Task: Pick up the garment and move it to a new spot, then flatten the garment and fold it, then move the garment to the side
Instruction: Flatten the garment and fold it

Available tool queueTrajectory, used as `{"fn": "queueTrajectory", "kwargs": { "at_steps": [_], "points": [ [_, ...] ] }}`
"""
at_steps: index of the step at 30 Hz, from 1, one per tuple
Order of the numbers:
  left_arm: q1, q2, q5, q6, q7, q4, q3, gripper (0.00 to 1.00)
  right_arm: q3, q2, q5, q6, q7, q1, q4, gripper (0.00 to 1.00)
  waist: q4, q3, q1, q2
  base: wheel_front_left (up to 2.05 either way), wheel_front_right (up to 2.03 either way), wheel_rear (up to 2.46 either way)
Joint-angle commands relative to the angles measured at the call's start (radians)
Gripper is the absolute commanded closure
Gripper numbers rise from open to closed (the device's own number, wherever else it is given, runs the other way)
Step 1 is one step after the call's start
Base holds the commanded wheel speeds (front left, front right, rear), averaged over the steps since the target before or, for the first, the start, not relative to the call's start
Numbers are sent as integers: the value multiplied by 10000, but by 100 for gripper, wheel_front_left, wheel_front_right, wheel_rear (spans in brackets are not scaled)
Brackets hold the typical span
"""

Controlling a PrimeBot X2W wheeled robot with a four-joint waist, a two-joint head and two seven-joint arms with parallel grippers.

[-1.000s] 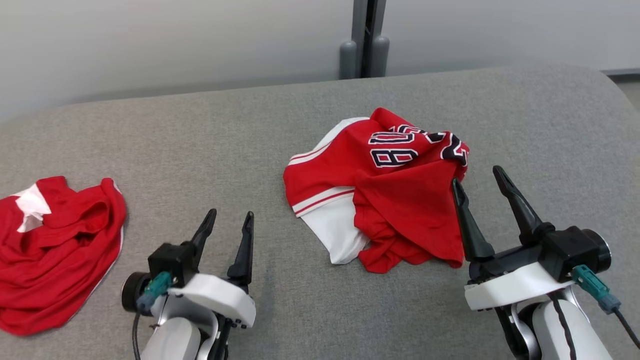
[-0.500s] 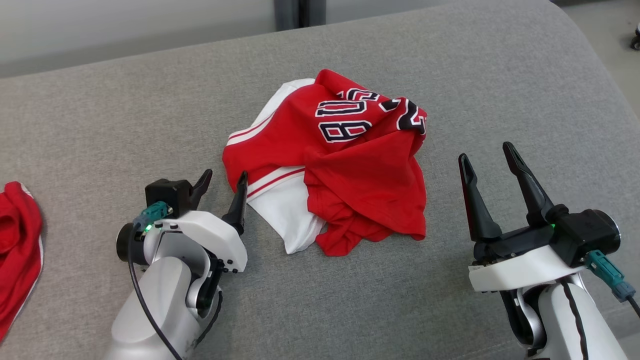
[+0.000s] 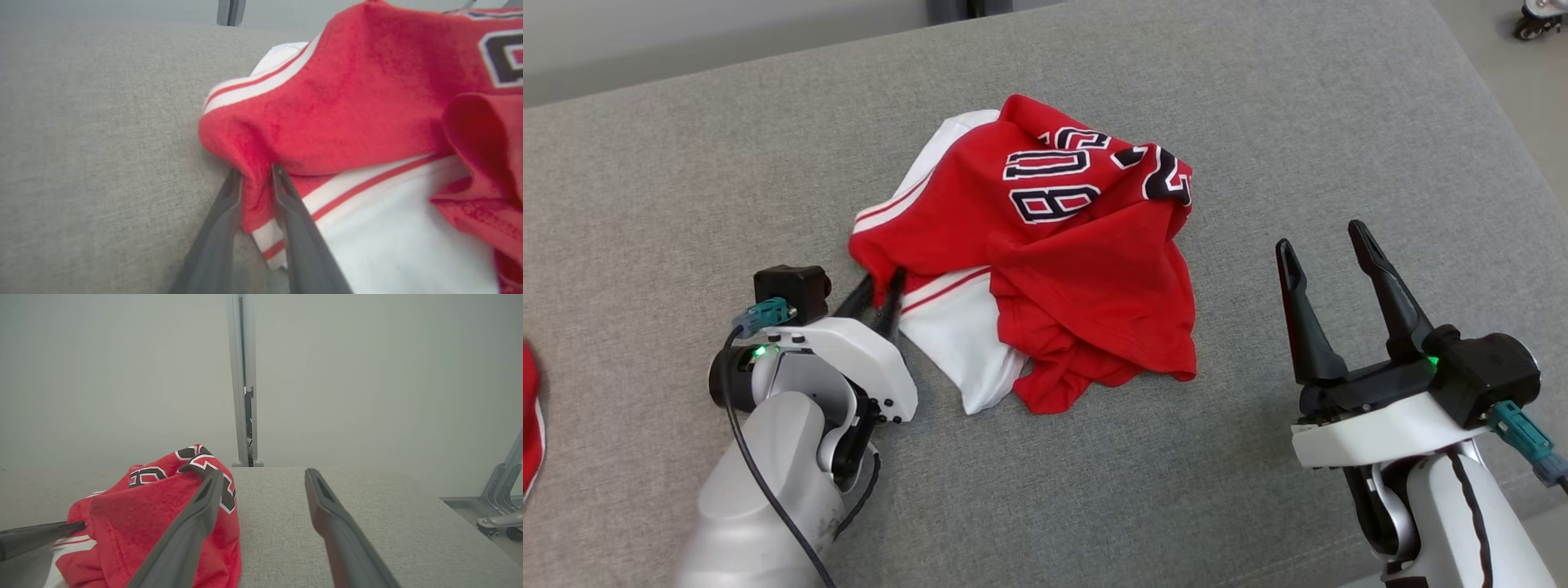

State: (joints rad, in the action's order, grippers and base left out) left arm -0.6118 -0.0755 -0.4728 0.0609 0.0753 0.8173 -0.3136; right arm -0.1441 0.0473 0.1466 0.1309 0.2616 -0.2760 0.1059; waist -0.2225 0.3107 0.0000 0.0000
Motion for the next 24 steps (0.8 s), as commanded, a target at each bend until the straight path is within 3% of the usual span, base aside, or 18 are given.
{"fn": "queueTrajectory", "kwargs": {
  "at_steps": [1,6,12,19,22,23,24],
  "points": [
    [-188,-16,-84,98,147,33,-10,100,67,54,-9,-3,48,12,4,0,66,-57,0,0,0,0,0],
    [-263,-9,-261,62,838,65,177,100,125,54,-77,-3,48,80,74,0,401,-343,0,0,0,0,0],
    [-169,-413,-280,-418,1687,-584,699,100,215,55,-156,-3,48,205,197,0,1159,-879,0,0,0,0,0],
    [490,-681,-330,-721,1843,-1644,1119,100,175,54,-133,-3,48,386,308,0,1826,-1312,0,0,0,0,0],
    [1004,-745,-176,-608,1261,-1878,735,100,123,54,-97,-3,48,409,360,0,2060,-1476,0,0,0,0,0],
    [1151,-759,-115,-567,1006,-1944,562,57,112,55,-93,-3,50,428,384,0,2125,-1524,0,0,0,0,0],
    [1239,-775,-87,-589,870,-2067,483,5,87,55,-92,-3,48,438,416,0,2174,-1560,0,0,0,0,0]
  ]
}}
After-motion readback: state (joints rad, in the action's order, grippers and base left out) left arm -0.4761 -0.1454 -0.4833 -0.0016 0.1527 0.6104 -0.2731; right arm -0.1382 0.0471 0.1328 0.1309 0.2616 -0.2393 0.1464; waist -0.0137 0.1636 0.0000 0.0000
